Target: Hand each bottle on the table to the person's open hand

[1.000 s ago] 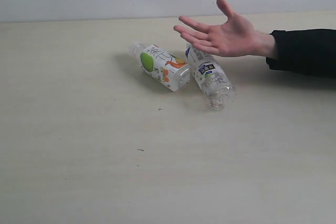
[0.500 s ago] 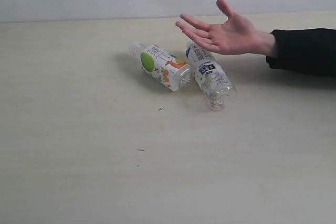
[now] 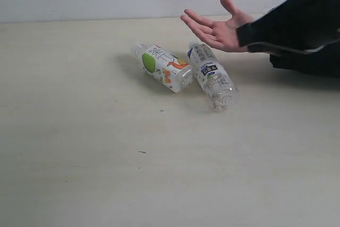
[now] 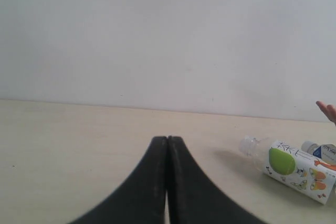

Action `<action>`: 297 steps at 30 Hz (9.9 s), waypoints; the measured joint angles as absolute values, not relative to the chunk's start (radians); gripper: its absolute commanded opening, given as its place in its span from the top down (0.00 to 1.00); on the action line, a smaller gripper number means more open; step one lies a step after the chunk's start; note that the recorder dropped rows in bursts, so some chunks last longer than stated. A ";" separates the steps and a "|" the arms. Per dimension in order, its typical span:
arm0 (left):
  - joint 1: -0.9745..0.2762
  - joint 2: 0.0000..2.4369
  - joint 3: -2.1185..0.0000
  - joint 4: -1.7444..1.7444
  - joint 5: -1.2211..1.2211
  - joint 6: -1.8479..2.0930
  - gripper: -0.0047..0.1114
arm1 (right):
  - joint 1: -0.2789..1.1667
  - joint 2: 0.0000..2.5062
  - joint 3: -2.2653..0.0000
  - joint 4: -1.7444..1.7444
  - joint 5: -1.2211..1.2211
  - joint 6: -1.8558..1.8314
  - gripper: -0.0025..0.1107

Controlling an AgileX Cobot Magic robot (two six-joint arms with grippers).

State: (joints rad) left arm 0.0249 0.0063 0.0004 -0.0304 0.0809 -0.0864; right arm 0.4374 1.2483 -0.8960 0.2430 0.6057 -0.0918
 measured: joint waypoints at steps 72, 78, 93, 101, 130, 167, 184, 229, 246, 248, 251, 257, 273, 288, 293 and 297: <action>0.025 0.006 0.000 -0.030 0.082 -0.086 0.96 | 0.604 2.287 -1.830 -0.028 0.730 -0.284 0.30; 0.025 0.006 0.000 -0.030 0.082 -0.086 0.96 | 0.604 2.289 -1.830 -0.064 0.709 -0.251 0.30; 0.025 0.006 0.000 -0.030 0.082 -0.086 0.96 | 0.604 2.353 -1.830 -0.107 0.706 -0.216 0.29; 0.025 0.006 0.000 -0.030 0.082 -0.086 0.96 | 0.604 2.357 -1.830 -0.107 0.706 -0.216 0.49; 0.025 0.006 0.000 -0.030 0.082 -0.086 0.96 | 0.595 2.021 -2.012 -0.093 1.011 0.000 0.98; 0.025 0.006 0.000 -0.030 0.082 -0.086 0.96 | 0.408 2.116 -1.846 -0.108 1.096 0.171 0.25; 0.025 0.006 0.000 -0.030 0.082 -0.086 0.96 | 0.408 2.019 -1.842 -0.114 1.125 0.154 0.08; 0.025 0.006 0.000 -0.030 0.082 -0.086 0.96 | 0.408 0.243 -0.407 -0.547 0.667 0.154 0.98; 0.025 0.006 0.000 -0.030 0.082 -0.086 0.96 | 0.408 0.004 -0.369 -0.599 0.642 0.284 0.98; 0.025 0.006 0.000 -0.030 0.082 -0.086 0.96 | 0.408 0.004 -0.369 -0.599 0.642 0.284 0.98; 0.025 0.006 0.000 -0.030 0.082 -0.086 0.96 | 0.408 0.004 -0.369 -0.603 0.642 0.286 0.98; 0.025 0.006 0.000 -0.030 0.082 -0.086 0.96 | 0.408 0.004 -0.369 -0.603 0.635 0.286 0.98; 0.025 0.006 0.000 -0.030 0.082 -0.086 0.96 | 0.408 0.004 -0.233 -0.581 0.526 0.467 0.98; 0.025 0.006 0.000 -0.030 0.082 -0.086 0.96 | 0.408 0.004 -0.203 -0.611 0.461 0.494 0.98; 0.025 0.006 0.000 -0.030 0.082 -0.086 0.96 | 0.408 0.004 -0.203 -0.577 0.490 0.494 0.98; 0.025 0.006 0.000 -0.030 0.082 -0.086 0.96 | 0.408 0.004 -0.203 -0.564 0.516 0.496 0.98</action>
